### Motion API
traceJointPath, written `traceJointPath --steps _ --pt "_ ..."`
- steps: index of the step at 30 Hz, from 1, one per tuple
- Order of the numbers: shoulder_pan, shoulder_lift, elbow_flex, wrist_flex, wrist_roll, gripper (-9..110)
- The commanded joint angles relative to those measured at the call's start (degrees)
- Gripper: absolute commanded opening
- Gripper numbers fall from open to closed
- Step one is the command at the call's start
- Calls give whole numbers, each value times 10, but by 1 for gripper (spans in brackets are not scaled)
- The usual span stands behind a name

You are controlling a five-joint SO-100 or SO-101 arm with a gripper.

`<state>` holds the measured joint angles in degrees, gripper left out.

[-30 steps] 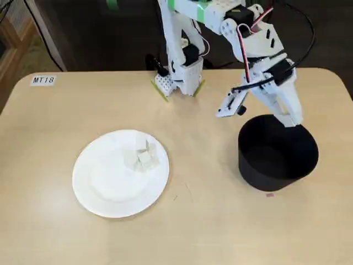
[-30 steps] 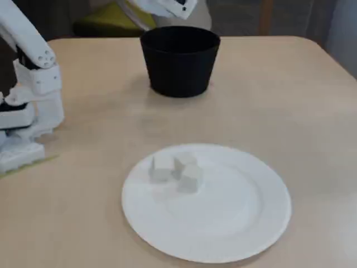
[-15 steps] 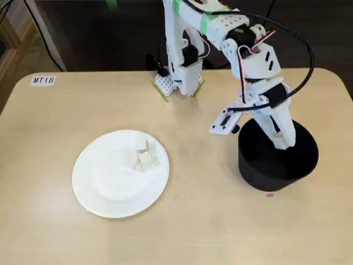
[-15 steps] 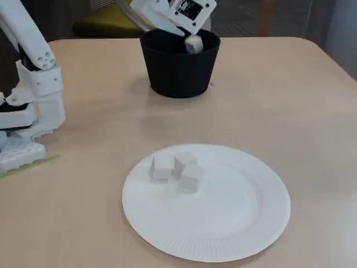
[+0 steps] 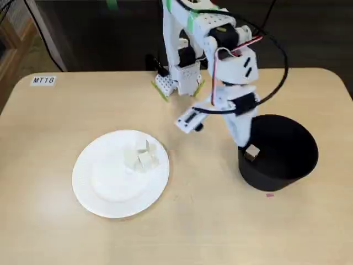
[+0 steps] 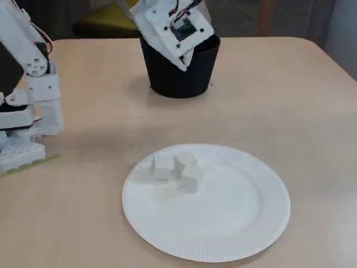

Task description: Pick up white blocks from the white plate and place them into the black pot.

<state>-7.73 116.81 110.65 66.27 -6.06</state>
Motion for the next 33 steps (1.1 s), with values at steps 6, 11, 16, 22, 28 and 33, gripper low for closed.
traceJointPath --steps 6,11,16,22,28,33 --pt "188 15 -26 75 3 -2" --pt "252 -25 -33 53 22 -2" --pt "281 -140 -91 54 16 -2" --pt "285 -282 -206 86 -18 18" --pt "292 -327 -220 71 -2 26" --pt "301 -363 -254 76 11 29"
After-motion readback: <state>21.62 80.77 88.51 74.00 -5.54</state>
